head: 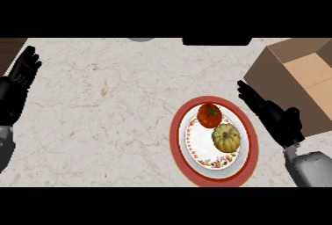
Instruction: Pick the tomato from the plate and place it in the cardboard box
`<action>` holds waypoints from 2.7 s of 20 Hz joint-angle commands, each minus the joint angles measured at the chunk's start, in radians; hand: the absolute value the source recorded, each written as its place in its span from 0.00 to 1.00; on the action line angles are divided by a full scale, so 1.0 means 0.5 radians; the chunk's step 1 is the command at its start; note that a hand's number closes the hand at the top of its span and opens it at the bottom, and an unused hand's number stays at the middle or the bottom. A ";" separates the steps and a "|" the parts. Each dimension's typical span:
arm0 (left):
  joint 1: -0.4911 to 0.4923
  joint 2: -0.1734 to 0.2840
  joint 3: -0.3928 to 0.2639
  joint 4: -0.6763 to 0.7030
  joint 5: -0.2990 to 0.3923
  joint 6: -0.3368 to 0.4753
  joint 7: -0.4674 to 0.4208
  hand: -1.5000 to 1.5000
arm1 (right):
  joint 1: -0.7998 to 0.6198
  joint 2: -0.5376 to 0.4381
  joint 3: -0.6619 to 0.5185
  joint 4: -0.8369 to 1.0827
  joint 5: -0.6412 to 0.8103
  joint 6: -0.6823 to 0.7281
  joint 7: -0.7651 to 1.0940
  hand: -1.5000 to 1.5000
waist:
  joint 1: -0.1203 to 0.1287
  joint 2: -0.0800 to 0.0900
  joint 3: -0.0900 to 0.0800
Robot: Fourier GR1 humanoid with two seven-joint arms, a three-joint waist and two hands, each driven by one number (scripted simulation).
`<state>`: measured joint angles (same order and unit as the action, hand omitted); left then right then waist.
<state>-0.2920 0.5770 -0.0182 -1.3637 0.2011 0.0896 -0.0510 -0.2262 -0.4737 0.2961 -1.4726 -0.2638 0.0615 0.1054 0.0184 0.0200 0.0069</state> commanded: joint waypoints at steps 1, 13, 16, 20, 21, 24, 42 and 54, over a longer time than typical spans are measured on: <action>0.033 -0.061 -0.061 0.004 -0.055 -0.034 -0.014 0.50 | 0.034 0.180 0.005 0.022 0.115 -0.280 0.129 0.00 | -0.039 -0.040 -0.014; 0.080 -0.366 -0.477 -0.122 -0.042 -0.162 0.060 0.50 | 0.156 0.006 0.360 0.331 1.316 -1.334 0.805 0.00 | -0.081 -0.059 -0.048; 0.057 -0.403 -0.543 -0.156 -0.072 -0.157 0.110 0.50 | 0.018 -0.034 0.509 0.235 1.611 -1.287 1.149 0.00 | -0.066 -0.080 -0.047; 0.092 -0.444 -0.575 -0.164 -0.107 -0.105 0.132 0.50 | -0.195 -0.068 0.589 0.039 1.863 -1.003 1.709 0.00 | -0.071 -0.096 -0.044; 0.097 -0.447 -0.556 -0.136 -0.100 -0.095 0.129 0.50 | -0.215 -0.082 0.612 -0.044 1.868 -0.871 1.843 0.00 | -0.091 -0.096 -0.044; 0.087 -0.478 -0.584 -0.152 -0.119 -0.092 0.110 0.50 | -0.371 0.138 0.716 -0.229 1.890 -0.600 2.250 0.00 | -0.065 -0.089 -0.037; 0.098 -0.530 -0.608 -0.255 -0.182 -0.080 0.214 0.50 | -0.733 0.746 0.283 -0.120 1.828 -0.054 2.764 0.00 | -0.034 -0.050 -0.017; 0.068 -0.532 -0.535 -0.254 -0.180 -0.141 0.227 0.50 | -0.609 0.943 0.136 0.080 2.028 -0.054 2.666 0.00 | -0.039 -0.044 -0.015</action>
<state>-0.2519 0.3014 -0.3092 -1.4889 0.0912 0.0489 0.0523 -0.5169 -0.0353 0.3836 -1.4367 0.7197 0.0255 1.2266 -0.0011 -0.0026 -0.0010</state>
